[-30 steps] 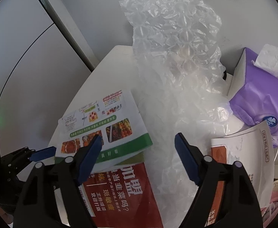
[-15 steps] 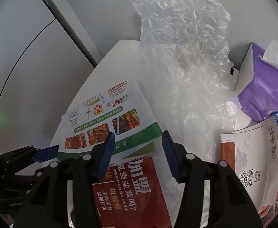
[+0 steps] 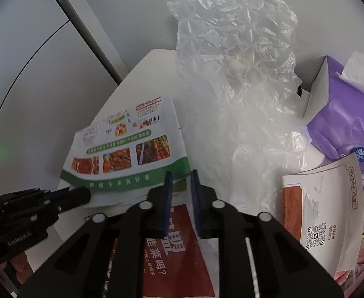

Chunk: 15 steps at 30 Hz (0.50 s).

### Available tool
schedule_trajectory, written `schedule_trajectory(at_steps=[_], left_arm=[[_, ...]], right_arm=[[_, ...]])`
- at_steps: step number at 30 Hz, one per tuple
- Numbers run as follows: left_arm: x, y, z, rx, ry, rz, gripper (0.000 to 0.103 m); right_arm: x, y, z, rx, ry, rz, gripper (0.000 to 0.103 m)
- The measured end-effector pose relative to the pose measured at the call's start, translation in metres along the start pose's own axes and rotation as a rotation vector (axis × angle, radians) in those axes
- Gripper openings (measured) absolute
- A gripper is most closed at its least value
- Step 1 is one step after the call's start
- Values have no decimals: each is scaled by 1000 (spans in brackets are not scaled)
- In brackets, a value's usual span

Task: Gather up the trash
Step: 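Close the left gripper on the green-edged flyer's edge, then lift the green-edged flyer with the left gripper and carry it over the wastebasket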

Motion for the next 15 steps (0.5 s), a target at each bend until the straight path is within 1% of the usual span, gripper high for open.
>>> schedule_trajectory(at_steps=[2, 5, 15], left_arm=[[1, 1, 2, -14, 0, 11, 2], [1, 6, 5, -40, -6, 28, 0], [0, 21, 7, -76, -17, 36, 0]], right_arm=[[0, 0, 0, -1, 2, -2, 7], [0, 1, 0, -5, 2, 1, 4], [3, 3, 0, -20, -2, 9, 3]])
Point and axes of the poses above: each gripper's, at about its wrist camera, not at the fingertips, and y roughly against the way its jaws point, x to its left, z to its top, the point moved 10 cm from there along -y, roughly the way its jaws point, and after that the axes turned 11 degrees about x, right-handed, at the moved point
